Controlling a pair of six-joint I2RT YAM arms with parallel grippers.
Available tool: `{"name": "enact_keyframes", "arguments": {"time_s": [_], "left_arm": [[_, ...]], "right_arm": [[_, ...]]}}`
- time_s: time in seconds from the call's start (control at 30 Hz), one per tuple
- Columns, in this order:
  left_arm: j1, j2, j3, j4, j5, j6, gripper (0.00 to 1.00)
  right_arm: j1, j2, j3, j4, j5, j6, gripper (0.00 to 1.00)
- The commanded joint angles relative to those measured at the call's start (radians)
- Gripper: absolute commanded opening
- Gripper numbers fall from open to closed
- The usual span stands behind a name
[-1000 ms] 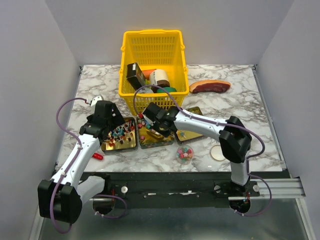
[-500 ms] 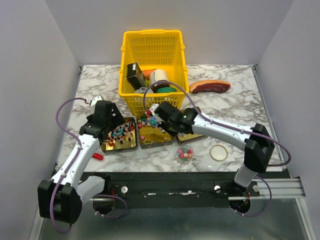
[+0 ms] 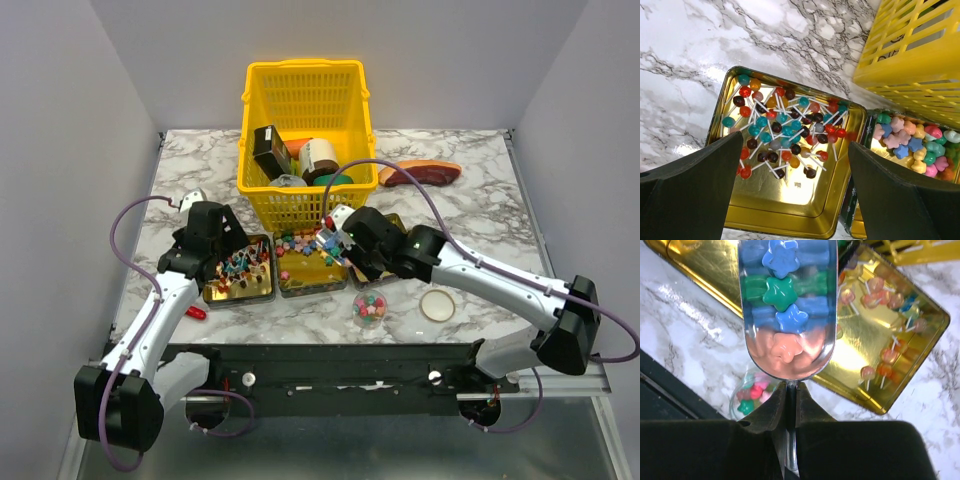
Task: Pack the candies
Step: Place the fake candies in the packing bottle.
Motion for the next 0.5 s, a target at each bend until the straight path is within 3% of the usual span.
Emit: {"name": "enact_keyframes", "arguments": {"time_s": [0.0,0.47], "left_arm": [[0.007,-0.001,-0.013,0.021,0.018,0.010,0.99],[0.007,0.048,0.004,0.042,0.047,0.016,0.99]], "right_arm": [[0.000,-0.090,-0.036,-0.096,-0.043,0.103,0.01],[0.000,-0.378,-0.162,-0.378,-0.214,0.354,0.01]]}}
